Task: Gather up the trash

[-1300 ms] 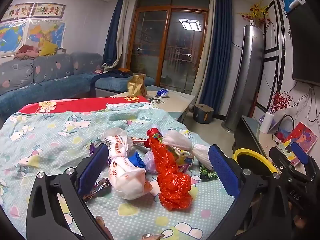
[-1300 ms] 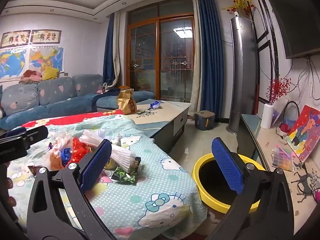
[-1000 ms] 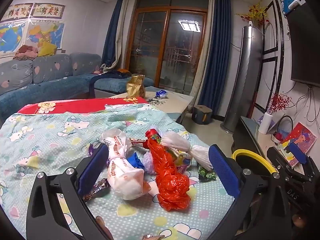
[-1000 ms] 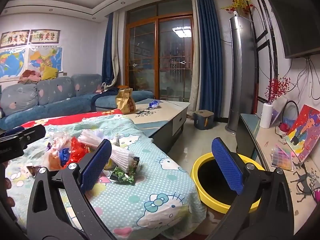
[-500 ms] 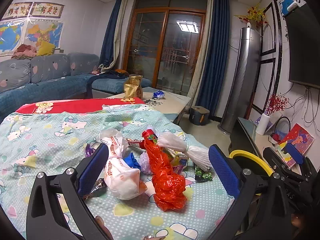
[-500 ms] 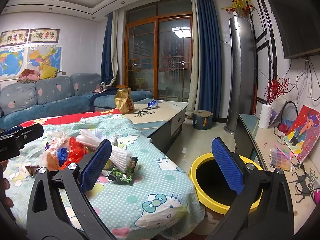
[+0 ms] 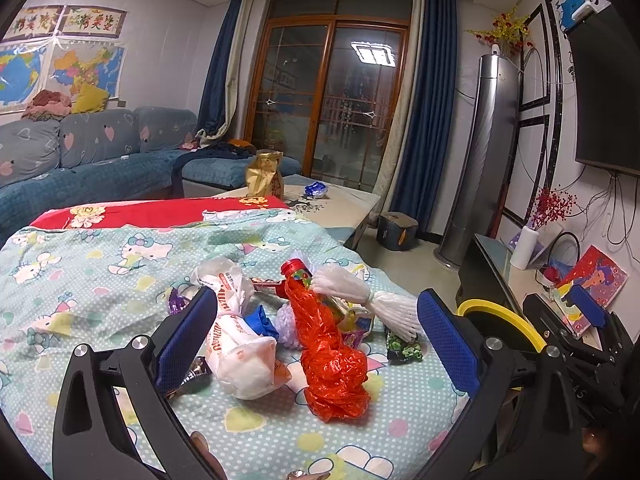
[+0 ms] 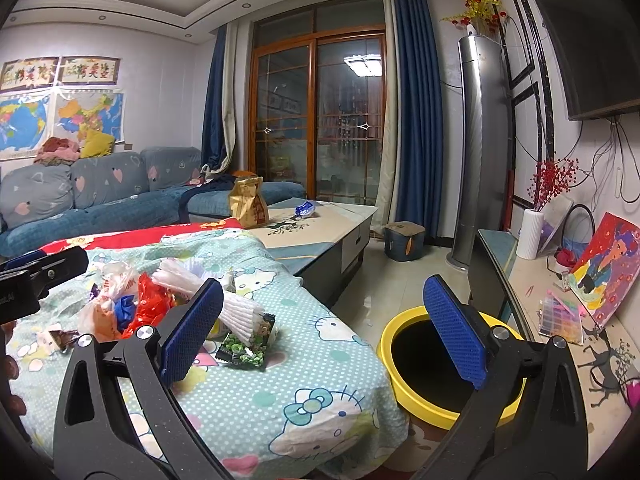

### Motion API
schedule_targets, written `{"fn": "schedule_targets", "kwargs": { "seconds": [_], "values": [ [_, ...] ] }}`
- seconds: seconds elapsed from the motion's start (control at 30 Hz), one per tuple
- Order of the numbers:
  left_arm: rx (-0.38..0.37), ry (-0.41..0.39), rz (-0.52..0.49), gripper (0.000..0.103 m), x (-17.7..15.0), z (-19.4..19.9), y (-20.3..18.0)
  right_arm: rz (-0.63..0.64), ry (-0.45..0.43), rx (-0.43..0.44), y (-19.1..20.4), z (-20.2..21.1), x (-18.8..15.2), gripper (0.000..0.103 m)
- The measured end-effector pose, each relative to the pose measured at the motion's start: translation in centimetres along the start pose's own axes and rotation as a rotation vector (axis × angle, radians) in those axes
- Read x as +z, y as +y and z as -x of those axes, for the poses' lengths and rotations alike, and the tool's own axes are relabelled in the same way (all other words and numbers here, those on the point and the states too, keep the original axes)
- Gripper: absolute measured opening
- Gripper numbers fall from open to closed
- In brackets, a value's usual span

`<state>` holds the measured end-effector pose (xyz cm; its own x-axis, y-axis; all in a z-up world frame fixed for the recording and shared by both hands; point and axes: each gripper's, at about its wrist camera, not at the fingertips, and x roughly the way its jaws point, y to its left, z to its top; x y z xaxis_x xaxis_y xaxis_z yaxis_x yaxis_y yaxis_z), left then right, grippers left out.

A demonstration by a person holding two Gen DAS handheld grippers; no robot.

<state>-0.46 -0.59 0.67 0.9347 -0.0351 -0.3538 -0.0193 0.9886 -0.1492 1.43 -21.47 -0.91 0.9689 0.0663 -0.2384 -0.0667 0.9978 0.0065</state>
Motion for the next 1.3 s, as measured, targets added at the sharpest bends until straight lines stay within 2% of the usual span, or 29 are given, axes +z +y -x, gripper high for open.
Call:
{"fn": "schedule_targets", "kwargs": {
  "seconds": [0.87, 1.07, 1.3],
  "values": [
    [0.009, -0.004, 0.015, 0.097, 0.0, -0.2, 0.8, 0.009, 0.022, 0.042, 1.4, -0.1, 0.0, 0.092],
    [0.016, 0.003, 0.033, 0.097, 0.1, -0.5, 1.9, 0.015, 0.045, 0.086, 2.3, -0.6, 0.0, 0.092],
    [0.070, 0.002, 0.077, 0.097, 0.6, -0.9, 4.6, 0.034, 0.091, 0.182, 4.5, -1.6, -0.1, 0.092]
  ]
}}
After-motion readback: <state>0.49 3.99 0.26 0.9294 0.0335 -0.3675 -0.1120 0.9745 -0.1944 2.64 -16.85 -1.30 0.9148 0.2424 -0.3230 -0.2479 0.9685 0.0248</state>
